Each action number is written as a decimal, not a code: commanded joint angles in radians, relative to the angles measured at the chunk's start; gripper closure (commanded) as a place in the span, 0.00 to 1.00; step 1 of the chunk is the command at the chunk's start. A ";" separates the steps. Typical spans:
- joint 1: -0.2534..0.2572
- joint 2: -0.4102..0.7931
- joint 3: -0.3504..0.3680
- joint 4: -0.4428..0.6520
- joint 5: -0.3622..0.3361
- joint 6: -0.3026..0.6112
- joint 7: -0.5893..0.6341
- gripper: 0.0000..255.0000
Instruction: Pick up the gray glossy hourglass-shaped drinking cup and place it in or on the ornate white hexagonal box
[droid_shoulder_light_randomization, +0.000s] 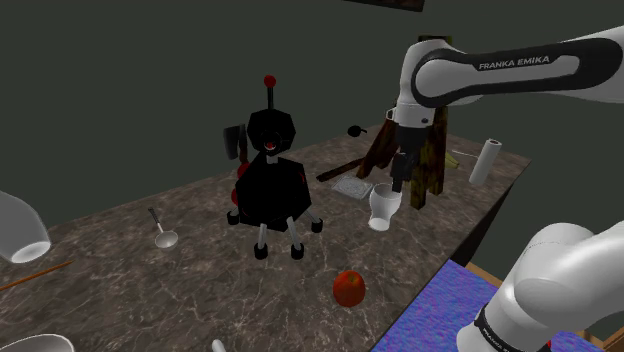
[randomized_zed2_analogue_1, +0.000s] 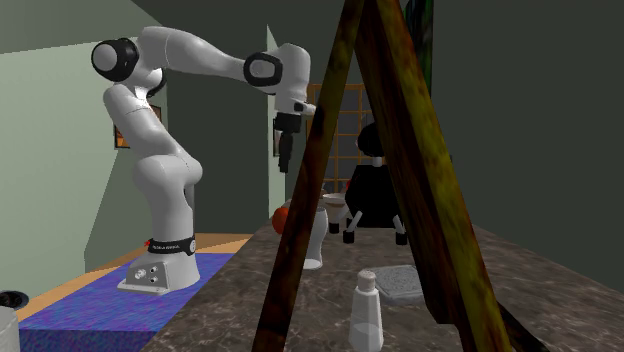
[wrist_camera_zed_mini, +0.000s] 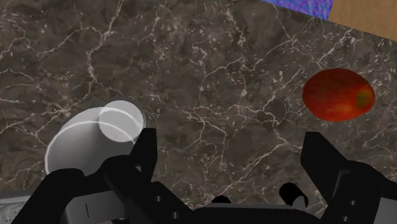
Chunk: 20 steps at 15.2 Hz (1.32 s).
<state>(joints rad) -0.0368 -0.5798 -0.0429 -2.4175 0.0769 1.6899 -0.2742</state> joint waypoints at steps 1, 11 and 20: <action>-0.007 0.058 -0.024 0.005 -0.007 0.049 -0.036 0.00; -0.022 0.340 -0.098 0.067 0.008 0.250 -0.171 0.00; -0.018 0.359 -0.095 0.007 0.016 0.328 -0.175 0.00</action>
<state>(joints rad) -0.0552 -0.2212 -0.1384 -2.4093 0.0926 2.0168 -0.4494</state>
